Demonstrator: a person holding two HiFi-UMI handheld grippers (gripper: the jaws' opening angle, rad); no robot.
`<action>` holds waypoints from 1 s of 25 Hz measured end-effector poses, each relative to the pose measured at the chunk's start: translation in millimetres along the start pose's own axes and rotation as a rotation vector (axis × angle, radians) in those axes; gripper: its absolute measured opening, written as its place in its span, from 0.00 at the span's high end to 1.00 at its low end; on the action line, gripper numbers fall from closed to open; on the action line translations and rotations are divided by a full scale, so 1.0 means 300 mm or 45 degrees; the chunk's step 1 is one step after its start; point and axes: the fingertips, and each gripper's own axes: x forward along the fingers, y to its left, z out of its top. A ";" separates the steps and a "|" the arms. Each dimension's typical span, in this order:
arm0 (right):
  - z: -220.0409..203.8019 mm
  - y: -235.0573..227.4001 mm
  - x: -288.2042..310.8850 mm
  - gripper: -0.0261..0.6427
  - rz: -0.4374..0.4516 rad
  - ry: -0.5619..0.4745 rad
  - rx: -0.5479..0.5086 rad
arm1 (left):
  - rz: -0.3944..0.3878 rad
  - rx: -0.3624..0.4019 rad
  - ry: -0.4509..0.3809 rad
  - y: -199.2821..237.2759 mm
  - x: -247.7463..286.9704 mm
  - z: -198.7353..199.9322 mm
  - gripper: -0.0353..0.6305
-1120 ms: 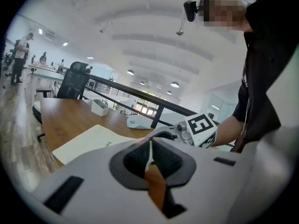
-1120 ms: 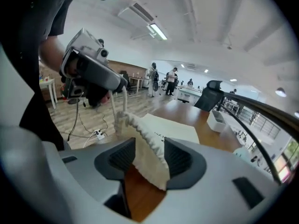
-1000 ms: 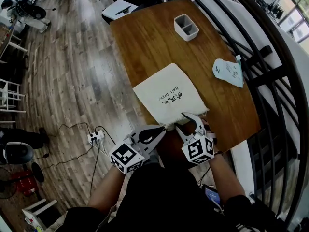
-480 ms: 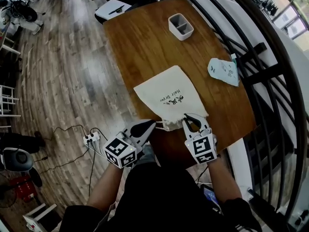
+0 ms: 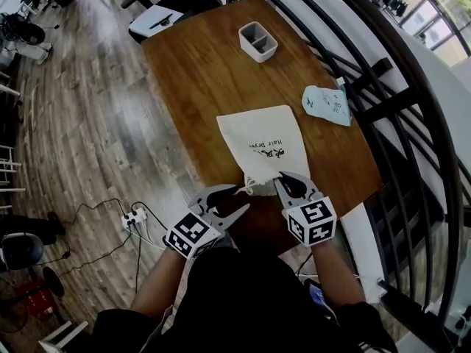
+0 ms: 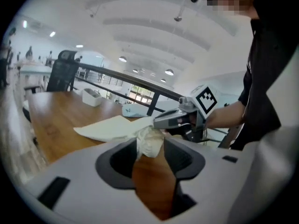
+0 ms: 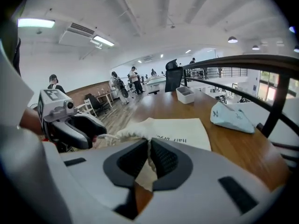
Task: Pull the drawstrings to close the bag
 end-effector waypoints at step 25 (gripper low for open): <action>0.073 0.208 -0.011 0.93 0.411 0.004 0.220 | 0.406 0.387 0.273 0.082 0.076 -0.021 0.62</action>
